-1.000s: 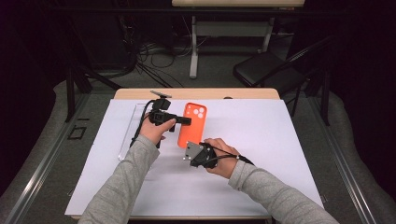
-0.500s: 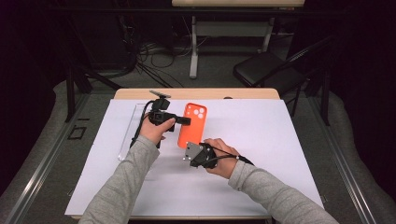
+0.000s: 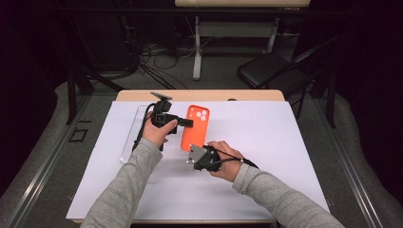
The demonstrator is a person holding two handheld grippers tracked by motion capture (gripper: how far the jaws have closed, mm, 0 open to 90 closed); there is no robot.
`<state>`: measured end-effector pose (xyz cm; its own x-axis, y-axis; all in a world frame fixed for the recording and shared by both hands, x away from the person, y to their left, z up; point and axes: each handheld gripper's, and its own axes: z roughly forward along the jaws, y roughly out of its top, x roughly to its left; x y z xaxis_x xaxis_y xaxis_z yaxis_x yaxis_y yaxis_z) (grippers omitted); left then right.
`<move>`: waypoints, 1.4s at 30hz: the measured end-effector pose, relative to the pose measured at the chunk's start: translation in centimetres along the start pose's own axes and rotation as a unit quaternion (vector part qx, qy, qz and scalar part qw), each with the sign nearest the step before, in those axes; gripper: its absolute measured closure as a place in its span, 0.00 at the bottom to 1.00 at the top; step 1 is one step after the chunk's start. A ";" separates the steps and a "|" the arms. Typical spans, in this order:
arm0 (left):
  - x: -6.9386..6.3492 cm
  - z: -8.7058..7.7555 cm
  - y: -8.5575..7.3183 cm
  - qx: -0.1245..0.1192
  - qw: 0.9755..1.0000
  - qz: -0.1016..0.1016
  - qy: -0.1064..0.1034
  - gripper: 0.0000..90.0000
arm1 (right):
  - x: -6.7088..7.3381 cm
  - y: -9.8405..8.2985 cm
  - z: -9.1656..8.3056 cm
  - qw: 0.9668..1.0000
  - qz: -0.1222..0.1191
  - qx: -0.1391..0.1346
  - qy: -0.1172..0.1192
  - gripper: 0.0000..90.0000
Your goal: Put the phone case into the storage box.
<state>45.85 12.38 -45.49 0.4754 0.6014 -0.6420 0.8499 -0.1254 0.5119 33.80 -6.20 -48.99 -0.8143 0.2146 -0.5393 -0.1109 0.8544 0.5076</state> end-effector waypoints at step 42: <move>0.3 -0.7 -0.2 -0.016 1.000 0.004 0.015 0.90 | -0.6 -0.5 -1.0 0.999 0.039 -0.035 -0.002 0.76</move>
<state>45.71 13.14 -45.39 0.4746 0.6243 -0.6206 0.8382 -0.1051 0.5352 33.80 -7.19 -48.25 -0.8199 0.2808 -0.4989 -0.0875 0.7997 0.5940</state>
